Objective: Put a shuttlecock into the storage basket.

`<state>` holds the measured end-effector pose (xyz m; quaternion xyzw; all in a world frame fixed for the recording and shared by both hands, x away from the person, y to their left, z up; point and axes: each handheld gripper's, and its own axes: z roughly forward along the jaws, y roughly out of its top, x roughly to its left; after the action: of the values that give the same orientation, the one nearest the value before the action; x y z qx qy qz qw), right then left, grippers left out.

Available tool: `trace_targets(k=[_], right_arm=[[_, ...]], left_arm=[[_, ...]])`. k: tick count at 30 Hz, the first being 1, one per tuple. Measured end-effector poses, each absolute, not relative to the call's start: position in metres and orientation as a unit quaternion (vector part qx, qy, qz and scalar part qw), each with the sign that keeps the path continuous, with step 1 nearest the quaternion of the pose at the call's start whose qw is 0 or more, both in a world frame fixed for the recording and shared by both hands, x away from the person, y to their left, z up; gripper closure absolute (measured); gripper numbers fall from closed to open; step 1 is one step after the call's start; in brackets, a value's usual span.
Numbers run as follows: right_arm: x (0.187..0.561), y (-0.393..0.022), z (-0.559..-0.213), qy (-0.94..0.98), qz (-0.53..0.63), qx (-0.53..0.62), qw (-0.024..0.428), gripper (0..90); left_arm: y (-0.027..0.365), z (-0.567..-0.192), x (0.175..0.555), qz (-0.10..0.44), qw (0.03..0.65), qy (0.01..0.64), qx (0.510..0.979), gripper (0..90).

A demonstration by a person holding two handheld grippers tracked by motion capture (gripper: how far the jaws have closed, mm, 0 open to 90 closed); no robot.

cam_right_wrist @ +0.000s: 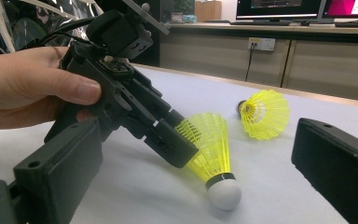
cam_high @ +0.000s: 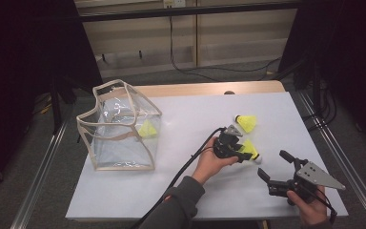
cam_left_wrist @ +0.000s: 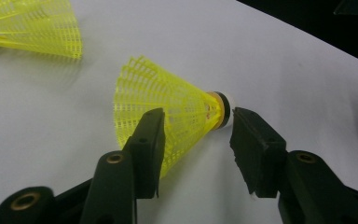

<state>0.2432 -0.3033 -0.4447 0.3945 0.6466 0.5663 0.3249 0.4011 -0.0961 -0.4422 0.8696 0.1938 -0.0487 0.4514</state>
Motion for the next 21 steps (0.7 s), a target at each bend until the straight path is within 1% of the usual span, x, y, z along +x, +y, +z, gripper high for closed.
trace_targets(k=[9, 14, 21], right_arm=[[0.243, -0.304, -0.445, 0.646, 0.566, 0.394, 0.326, 1.7], [0.243, -0.304, -0.445, 0.646, 0.566, 0.394, 0.325, 1.7], [0.243, -0.304, -0.444, 0.645, 0.567, 0.395, 0.326, 1.7]], left_arm=[[-0.097, -0.443, 0.4, -0.051, 0.453, 0.182, 0.871, 62.9], [-0.099, -0.445, 0.399, -0.059, 0.452, 0.188, 0.87, 63.2], [-0.107, -0.455, 0.398, -0.066, 0.443, 0.184, 0.875, 67.8]])
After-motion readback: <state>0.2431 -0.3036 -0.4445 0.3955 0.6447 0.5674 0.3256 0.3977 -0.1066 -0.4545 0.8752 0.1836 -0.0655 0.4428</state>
